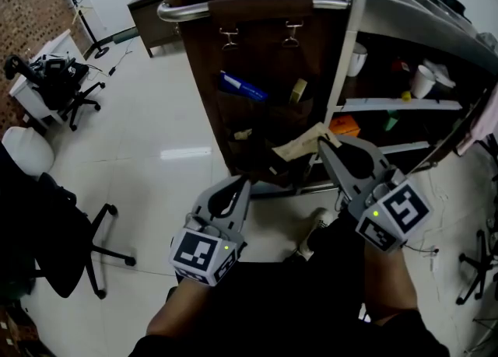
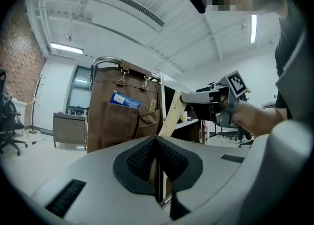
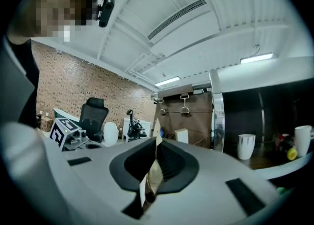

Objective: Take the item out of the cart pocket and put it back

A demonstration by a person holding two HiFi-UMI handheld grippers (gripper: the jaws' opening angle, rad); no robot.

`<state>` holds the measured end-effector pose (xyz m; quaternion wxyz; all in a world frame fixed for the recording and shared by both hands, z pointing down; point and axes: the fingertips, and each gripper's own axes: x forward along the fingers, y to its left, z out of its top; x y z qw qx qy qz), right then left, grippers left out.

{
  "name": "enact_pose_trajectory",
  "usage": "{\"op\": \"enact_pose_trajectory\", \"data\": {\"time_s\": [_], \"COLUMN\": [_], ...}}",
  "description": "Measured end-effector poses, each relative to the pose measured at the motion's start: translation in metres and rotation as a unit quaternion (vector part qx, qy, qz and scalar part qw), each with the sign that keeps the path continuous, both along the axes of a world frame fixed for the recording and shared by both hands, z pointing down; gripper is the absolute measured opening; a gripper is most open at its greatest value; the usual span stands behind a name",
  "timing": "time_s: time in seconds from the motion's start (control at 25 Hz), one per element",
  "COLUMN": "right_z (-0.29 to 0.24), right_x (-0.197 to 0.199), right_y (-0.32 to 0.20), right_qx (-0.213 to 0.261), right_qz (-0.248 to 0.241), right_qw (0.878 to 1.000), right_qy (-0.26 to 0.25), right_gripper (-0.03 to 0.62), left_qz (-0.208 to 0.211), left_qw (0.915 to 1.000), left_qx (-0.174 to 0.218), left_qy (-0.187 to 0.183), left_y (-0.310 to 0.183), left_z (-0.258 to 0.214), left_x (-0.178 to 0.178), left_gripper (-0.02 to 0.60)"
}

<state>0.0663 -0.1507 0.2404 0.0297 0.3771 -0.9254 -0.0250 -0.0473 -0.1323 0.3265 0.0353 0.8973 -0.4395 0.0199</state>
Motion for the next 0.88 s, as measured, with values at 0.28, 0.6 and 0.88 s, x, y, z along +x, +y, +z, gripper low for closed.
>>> {"op": "enact_pose_trajectory", "data": {"time_s": [0.28,0.6,0.88], "right_z": [0.036,0.087,0.121], "right_x": [0.012,0.007,0.002], "right_y": [0.021,0.033,0.029], "right_qx": [-0.035,-0.082,-0.105], "right_qz": [0.01,0.007,0.009], "right_qw": [0.999,0.997,0.994], "right_qy": [0.003,0.008,0.022], "right_gripper": [0.017,0.017,0.017], "left_qz": [0.0,0.008,0.015], "left_qw": [1.0,1.0,0.9998], "left_qx": [-0.002,0.002,0.008], "left_qy": [0.0,-0.003,-0.005], "left_y": [0.006,0.011,0.012], "left_z": [-0.003,-0.001,-0.001], "left_x": [0.003,0.009,0.013], "left_gripper": [0.0,0.0,0.0]}}
